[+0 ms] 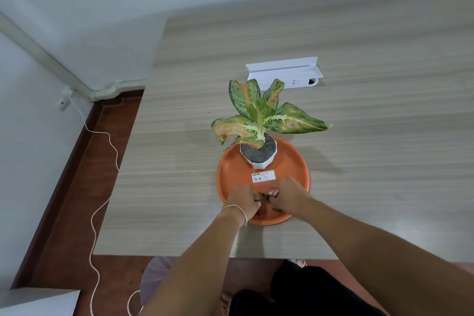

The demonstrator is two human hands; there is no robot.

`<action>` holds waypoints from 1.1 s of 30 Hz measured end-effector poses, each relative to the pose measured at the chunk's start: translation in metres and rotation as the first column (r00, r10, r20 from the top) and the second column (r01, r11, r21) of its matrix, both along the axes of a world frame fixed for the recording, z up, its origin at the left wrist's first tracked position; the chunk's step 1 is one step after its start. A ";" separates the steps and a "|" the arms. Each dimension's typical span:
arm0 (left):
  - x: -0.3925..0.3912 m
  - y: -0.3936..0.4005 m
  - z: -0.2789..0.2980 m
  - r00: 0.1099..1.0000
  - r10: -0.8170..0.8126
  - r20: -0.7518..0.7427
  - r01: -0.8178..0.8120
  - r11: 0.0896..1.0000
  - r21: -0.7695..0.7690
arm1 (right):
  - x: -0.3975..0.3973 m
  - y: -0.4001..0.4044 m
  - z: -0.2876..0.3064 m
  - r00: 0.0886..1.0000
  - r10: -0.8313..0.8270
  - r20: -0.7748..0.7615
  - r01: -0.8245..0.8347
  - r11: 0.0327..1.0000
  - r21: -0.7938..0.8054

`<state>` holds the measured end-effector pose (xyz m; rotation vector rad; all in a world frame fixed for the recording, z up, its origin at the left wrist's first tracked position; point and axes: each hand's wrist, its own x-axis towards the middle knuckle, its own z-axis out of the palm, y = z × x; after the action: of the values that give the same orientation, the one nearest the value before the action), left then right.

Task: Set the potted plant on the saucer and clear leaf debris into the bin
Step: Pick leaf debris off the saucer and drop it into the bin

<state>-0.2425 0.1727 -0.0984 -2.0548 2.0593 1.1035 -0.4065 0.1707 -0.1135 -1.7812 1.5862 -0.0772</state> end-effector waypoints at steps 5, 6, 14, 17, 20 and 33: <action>0.014 -0.007 0.007 0.977 0.178 -0.116 -0.180 0.983 -0.015 | 0.001 -0.008 0.007 0.998 -0.036 0.045 0.037 0.999 -0.026; 0.018 -0.008 0.009 0.973 0.193 -0.127 -0.196 0.981 -0.011 | 0.002 -0.009 0.008 0.998 -0.038 0.044 0.039 0.999 -0.029; 0.053 0.003 0.016 0.912 0.347 -0.218 -0.357 0.934 -0.007 | 0.016 -0.013 0.022 0.989 -0.114 0.094 0.118 0.992 -0.035; 0.072 0.011 0.016 0.888 0.397 -0.231 -0.410 0.912 -0.007 | 0.031 -0.016 0.026 0.976 -0.168 0.136 0.175 0.984 -0.043; 0.099 0.021 0.021 0.846 0.464 -0.265 -0.479 0.878 0.006 | 0.058 -0.019 0.031 0.969 -0.170 0.178 0.179 0.983 -0.041; 0.298 0.142 0.030 0.531 0.804 -0.267 -0.842 0.535 -0.063 | 0.295 0.026 0.036 0.946 0.185 0.267 -0.180 0.983 -0.044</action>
<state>0.0553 0.3143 -0.0679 -3.3052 1.1539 1.2509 -0.1115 0.1964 -0.0774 -1.8367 1.2262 -0.2384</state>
